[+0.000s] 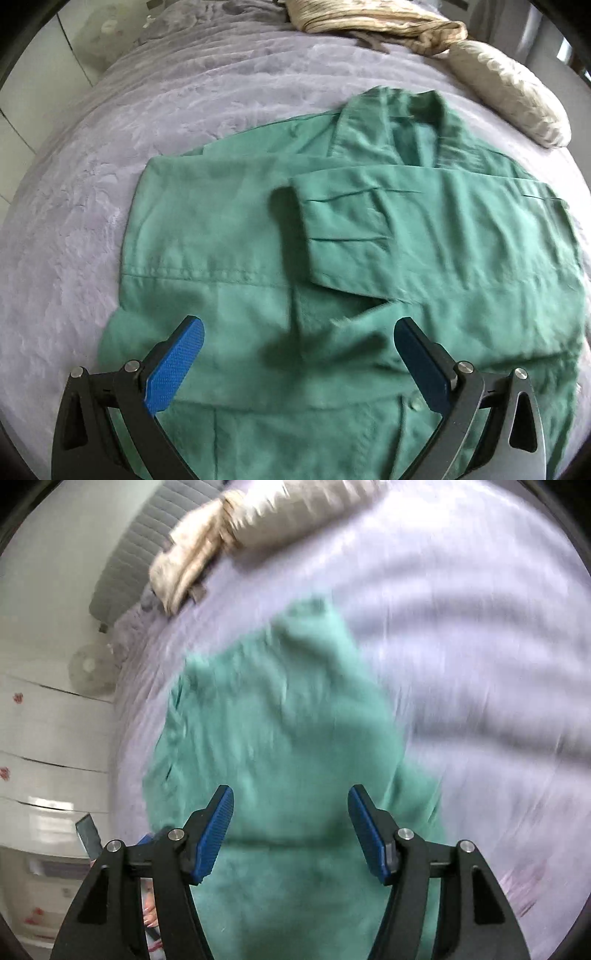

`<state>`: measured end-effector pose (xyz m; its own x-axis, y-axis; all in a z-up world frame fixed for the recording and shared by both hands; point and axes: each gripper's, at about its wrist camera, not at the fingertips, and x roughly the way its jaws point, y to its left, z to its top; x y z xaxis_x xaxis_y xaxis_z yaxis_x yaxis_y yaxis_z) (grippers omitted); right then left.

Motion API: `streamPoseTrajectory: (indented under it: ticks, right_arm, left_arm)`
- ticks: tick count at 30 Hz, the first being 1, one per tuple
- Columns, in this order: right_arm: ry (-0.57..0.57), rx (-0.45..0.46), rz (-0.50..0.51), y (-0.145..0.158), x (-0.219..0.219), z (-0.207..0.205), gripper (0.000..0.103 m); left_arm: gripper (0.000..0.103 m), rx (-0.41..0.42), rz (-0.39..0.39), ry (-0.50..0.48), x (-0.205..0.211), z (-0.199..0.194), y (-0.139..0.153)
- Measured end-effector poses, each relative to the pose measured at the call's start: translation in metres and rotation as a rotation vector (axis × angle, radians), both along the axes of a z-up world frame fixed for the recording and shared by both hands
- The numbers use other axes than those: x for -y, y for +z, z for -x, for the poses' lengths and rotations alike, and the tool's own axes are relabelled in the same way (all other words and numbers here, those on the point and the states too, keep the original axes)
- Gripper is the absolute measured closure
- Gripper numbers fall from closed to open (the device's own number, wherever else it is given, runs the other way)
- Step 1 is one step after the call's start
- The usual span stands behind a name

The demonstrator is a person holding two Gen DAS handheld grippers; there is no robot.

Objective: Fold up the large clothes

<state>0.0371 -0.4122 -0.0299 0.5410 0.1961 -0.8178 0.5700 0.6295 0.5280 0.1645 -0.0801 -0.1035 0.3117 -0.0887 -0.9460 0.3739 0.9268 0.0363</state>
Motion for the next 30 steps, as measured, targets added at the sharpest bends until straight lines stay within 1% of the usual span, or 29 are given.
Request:
streamPoseTrajectory:
  ticks: [2, 4, 6, 8, 9, 10, 11, 13, 15, 16, 18, 19, 21, 22, 25, 27, 30]
  right_arm:
    - [-0.014, -0.009, 0.051, 0.003, 0.027, -0.018, 0.034]
    - [-0.040, -0.027, 0.055, -0.008, 0.053, -0.037, 0.034]
    - [-0.068, -0.033, -0.001, -0.033, 0.073, -0.060, 0.034]
    - [-0.102, -0.043, -0.108, -0.060, 0.092, -0.074, 0.036]
    - [-0.115, -0.050, -0.157, -0.071, 0.095, -0.078, 0.051]
    - [-0.120, -0.050, -0.196, -0.079, 0.097, -0.083, 0.074]
    - [-0.112, -0.034, -0.231, -0.082, 0.097, -0.086, 0.100]
    - [-0.078, -0.022, -0.151, -0.070, 0.091, -0.091, 0.101]
    - [-0.020, -0.051, -0.023, -0.057, 0.084, -0.090, 0.101]
    - [0.002, -0.081, 0.020, -0.058, 0.084, -0.093, 0.101]
    - [0.010, -0.134, 0.065, -0.067, 0.087, -0.096, 0.101]
    - [0.002, -0.145, 0.076, -0.071, 0.091, -0.094, 0.101]
    - [-0.037, -0.130, 0.058, -0.077, 0.095, -0.089, 0.100]
    - [-0.055, -0.120, 0.047, -0.076, 0.095, -0.087, 0.100]
    - [-0.082, -0.126, 0.056, -0.062, 0.095, -0.065, 0.100]
    - [-0.057, -0.117, 0.052, -0.047, 0.091, -0.055, 0.099]
    - [0.021, -0.102, 0.034, -0.030, 0.071, -0.036, 0.099]
  left_arm:
    - [0.000, 0.002, -0.016, 0.015, 0.000, -0.006, -0.005]
    - [0.000, 0.003, -0.021, 0.032, 0.001, -0.009, -0.009]
    - [0.000, 0.003, -0.023, 0.045, 0.001, -0.010, -0.012]
    - [0.000, 0.000, -0.029, 0.054, 0.003, -0.013, -0.015]
    - [0.000, 0.001, -0.031, 0.056, 0.004, -0.013, -0.015]
    - [0.000, 0.001, -0.035, 0.057, 0.004, -0.012, -0.014]
    - [0.000, 0.003, -0.035, 0.056, 0.006, -0.012, -0.013]
    - [0.000, 0.013, -0.030, 0.052, 0.005, -0.011, -0.012]
    - [0.000, 0.015, -0.037, 0.042, 0.008, -0.012, -0.016]
    - [0.000, 0.011, -0.045, 0.037, 0.010, -0.013, -0.019]
    - [0.000, 0.003, -0.049, 0.038, 0.013, -0.015, -0.024]
    - [0.000, 0.004, -0.047, 0.040, 0.014, -0.016, -0.025]
    - [0.000, -0.003, -0.049, 0.041, 0.011, -0.020, -0.025]
    - [0.000, 0.000, -0.051, 0.041, 0.009, -0.021, -0.023]
    - [0.000, 0.037, -0.061, 0.028, -0.002, -0.022, -0.010]
    - [0.000, 0.054, -0.052, 0.024, -0.010, -0.022, -0.003]
    - [0.000, 0.066, -0.052, 0.007, -0.010, -0.022, 0.000]
